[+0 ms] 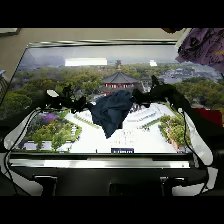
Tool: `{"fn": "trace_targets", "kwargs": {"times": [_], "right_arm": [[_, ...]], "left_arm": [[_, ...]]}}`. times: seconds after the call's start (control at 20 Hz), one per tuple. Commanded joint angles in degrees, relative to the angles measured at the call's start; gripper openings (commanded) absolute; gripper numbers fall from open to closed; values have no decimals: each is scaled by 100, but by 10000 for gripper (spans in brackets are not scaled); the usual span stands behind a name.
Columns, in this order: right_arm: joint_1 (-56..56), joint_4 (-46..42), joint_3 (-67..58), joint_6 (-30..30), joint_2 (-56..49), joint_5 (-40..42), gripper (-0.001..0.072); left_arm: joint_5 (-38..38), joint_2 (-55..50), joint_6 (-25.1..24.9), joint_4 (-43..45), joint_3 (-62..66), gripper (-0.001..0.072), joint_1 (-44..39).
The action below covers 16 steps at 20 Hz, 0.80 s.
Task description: Fold the clothes and pants, and hang the long-sleeved shirts on hangers.
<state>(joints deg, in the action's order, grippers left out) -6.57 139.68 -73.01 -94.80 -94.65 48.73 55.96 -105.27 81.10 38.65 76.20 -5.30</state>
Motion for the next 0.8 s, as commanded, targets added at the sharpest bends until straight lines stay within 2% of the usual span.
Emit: {"fn": "trace_targets", "kwargs": {"times": [0.0,0.15,0.4,0.55,0.75], "right_arm": [[-4,-599,-160,162,518,-201,27],[-4,-1276,-997,160,1158,-151,28],[-4,-2369,-2594,162,2459,535,28],[-4,-2677,-2887,214,3368,1014,28],[-4,-3274,-2892,748,4529,1687,28]], "left_arm": [[59,205,-4,46,588,14,92],[118,807,420,1084,1947,13,282],[767,2013,994,2712,4205,13,501],[1185,3058,1572,3447,4168,14,522],[2162,4336,2538,4690,3840,14,522]]}}
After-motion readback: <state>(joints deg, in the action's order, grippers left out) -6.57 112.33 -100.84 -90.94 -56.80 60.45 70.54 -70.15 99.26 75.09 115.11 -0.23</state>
